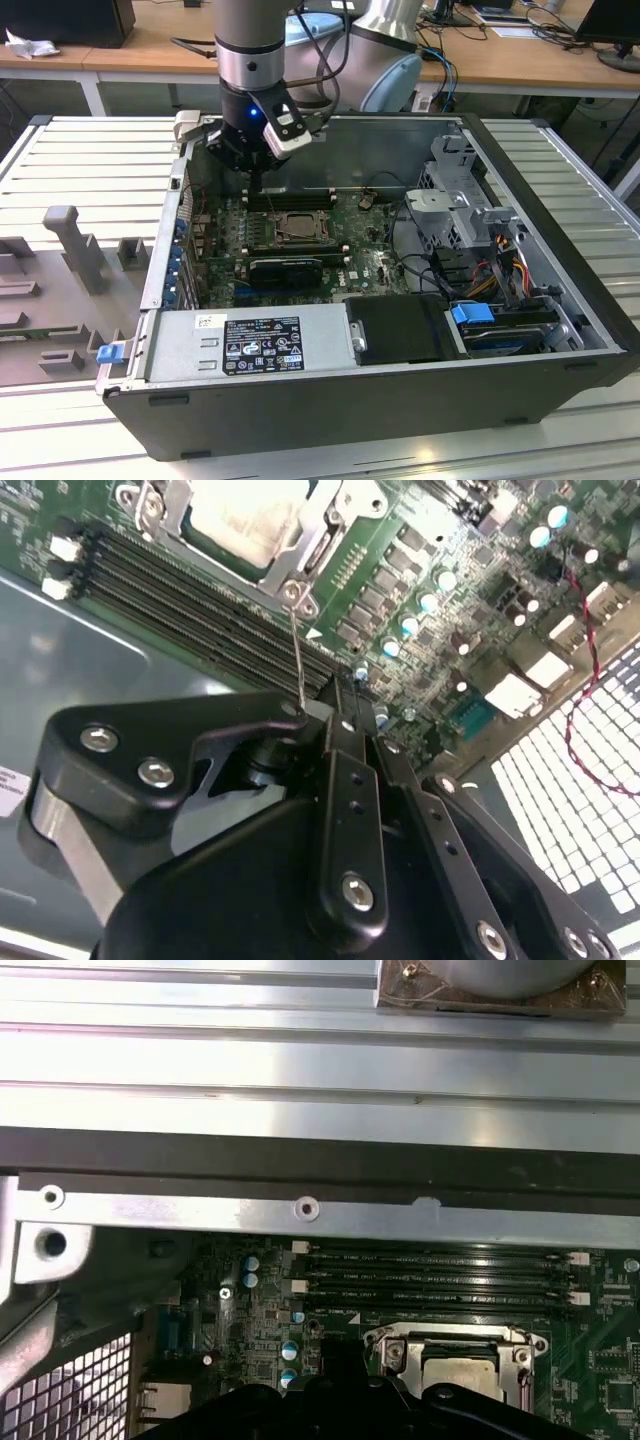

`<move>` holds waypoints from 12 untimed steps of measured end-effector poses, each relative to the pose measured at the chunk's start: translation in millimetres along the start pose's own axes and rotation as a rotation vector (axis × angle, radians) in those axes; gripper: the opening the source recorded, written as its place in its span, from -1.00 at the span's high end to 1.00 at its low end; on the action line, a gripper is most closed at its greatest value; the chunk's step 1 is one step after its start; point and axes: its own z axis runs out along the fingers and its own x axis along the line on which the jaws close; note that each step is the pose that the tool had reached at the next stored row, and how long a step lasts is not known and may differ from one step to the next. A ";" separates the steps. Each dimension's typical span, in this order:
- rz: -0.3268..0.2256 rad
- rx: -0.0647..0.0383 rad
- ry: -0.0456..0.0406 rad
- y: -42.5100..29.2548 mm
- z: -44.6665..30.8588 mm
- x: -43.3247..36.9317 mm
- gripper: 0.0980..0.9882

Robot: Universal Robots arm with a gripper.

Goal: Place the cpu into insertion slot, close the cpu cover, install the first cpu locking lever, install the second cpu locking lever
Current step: 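Install the first cpu locking lever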

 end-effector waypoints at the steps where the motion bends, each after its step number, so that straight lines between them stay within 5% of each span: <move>1: 0.000 0.000 -0.0001 0.0 0.1 -1.9 0.98; 12: 0.000 0.001 0.0000 -0.4 0.0 -13.7 0.98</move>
